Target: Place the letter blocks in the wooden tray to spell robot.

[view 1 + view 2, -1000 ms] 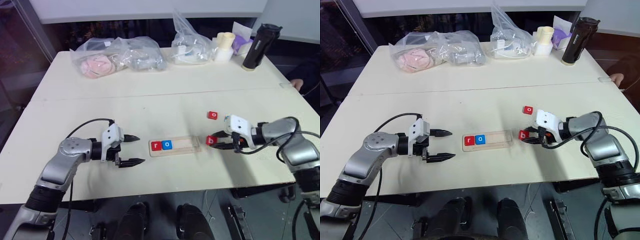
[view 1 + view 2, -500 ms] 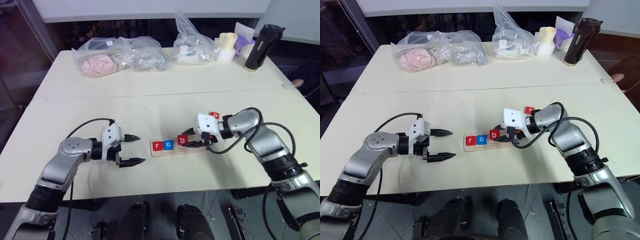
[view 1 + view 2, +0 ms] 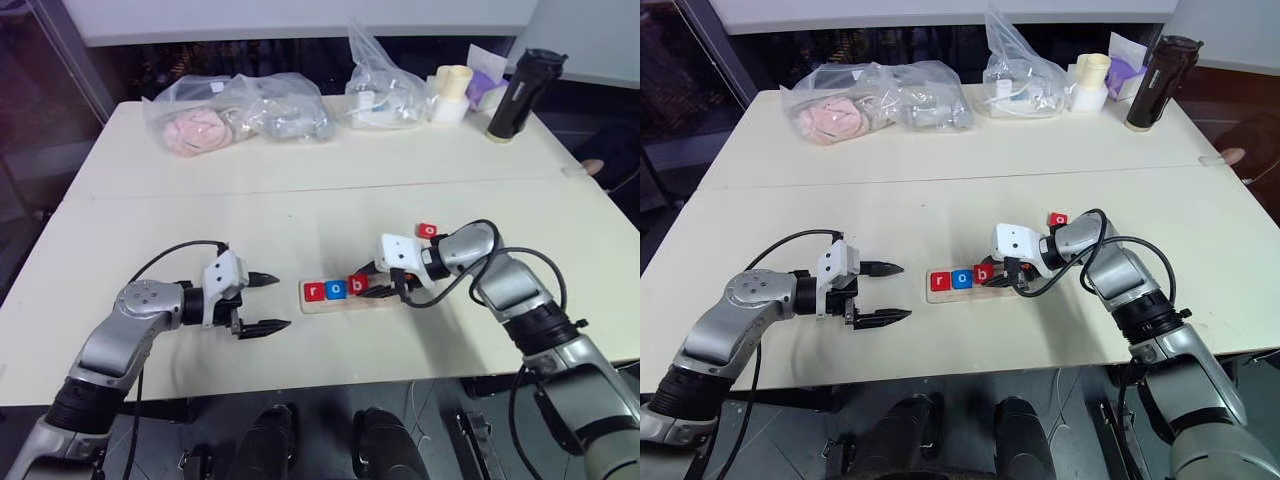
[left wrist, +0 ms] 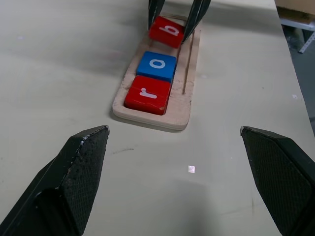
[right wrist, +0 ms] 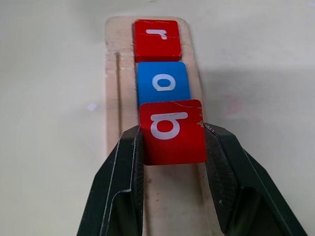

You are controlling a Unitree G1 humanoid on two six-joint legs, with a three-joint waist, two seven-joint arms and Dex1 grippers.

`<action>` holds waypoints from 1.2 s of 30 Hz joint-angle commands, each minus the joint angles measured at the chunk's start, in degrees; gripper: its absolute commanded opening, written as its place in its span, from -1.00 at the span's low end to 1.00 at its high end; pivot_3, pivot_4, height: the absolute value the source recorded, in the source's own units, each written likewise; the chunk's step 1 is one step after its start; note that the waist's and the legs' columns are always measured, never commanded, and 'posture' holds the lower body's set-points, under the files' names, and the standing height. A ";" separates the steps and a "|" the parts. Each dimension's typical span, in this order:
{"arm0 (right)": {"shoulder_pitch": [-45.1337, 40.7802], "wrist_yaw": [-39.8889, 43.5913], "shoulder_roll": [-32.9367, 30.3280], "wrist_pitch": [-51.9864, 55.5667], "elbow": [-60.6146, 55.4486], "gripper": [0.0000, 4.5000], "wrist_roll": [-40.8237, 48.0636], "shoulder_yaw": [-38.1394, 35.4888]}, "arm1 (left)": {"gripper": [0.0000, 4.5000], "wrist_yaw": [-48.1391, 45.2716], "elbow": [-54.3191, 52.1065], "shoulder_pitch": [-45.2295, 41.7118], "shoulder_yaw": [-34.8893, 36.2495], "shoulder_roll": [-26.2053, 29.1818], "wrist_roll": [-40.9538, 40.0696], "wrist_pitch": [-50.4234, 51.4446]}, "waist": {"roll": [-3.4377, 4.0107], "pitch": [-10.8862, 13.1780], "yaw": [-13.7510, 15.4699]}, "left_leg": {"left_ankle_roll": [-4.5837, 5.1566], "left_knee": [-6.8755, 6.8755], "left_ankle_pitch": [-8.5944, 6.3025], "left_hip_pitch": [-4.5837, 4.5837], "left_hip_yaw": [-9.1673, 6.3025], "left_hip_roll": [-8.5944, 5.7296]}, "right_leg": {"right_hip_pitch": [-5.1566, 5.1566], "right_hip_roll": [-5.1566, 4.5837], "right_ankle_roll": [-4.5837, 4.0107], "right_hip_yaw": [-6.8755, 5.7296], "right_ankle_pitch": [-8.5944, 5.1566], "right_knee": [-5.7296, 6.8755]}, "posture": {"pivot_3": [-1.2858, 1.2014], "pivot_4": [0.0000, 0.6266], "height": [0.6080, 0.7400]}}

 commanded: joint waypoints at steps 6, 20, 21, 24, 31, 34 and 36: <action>-1.60 0.92 0.84 -1.39 0.96 -0.49 -1.00 -0.09 | 1.00 -0.03 -1.43 -0.31 1.51 0.54 -0.87 -0.27 | 0.00 0.00 -0.06 | 0.00 0.00 0.00 0.00 0.00 0.00 | -0.01 0.02 0.00 0.00 0.00 0.02 | 0.03 -0.52 0.77; -1.12 1.17 1.45 -0.98 0.44 -0.49 -1.59 0.17 | 1.00 -0.97 0.84 -2.03 0.88 0.35 -0.27 -1.19 | 0.00 0.00 -0.06 | 0.00 0.02 0.00 0.01 0.00 0.00 | 0.00 0.03 0.00 0.00 0.00 0.04 | 0.03 -0.52 0.77; -1.11 1.18 1.48 -1.00 0.43 -0.49 -1.62 0.19 | 1.00 -0.99 0.85 -2.03 0.89 0.36 -0.27 -1.19 | 0.00 0.00 -0.07 | 0.00 0.02 0.00 0.01 0.00 0.00 | 0.00 0.03 0.00 0.00 0.00 0.04 | 0.03 -0.52 0.77; -1.18 1.27 1.53 -1.02 0.57 0.13 -1.66 0.26 | 1.00 -1.00 0.87 -2.08 0.84 0.33 -0.23 -1.15 | 0.00 0.00 -0.07 | 0.00 0.02 0.00 0.01 0.00 0.00 | -0.01 0.03 0.00 0.00 0.00 0.05 | 0.03 -0.52 0.77; -1.42 1.07 1.35 -0.87 -0.12 0.99 -1.58 0.11 | 1.00 -0.88 0.53 -1.74 0.92 0.32 -0.27 -1.12 | 0.00 0.00 -0.07 | 0.00 0.02 0.00 0.01 0.00 0.00 | 0.00 0.03 0.00 0.01 0.00 0.04 | 0.03 -0.52 0.77; -1.78 0.48 1.37 0.73 -1.08 0.99 -0.53 -1.20 | 1.00 -0.75 0.31 -1.56 0.90 0.27 -0.29 -1.08 | 0.00 0.00 -0.07 | 0.00 0.02 0.00 0.01 0.00 0.00 | 0.00 0.03 0.00 0.01 0.01 0.05 | 0.03 -0.52 0.77; -2.01 -0.19 1.18 1.58 -1.40 0.99 0.18 -2.34 | 1.00 -0.65 0.20 -1.46 0.83 0.16 -0.28 -1.07 | 0.00 0.00 -0.07 | 0.00 0.02 0.00 0.01 0.00 0.00 | -0.01 0.03 0.00 0.01 0.01 0.06 | 0.03 -0.52 0.77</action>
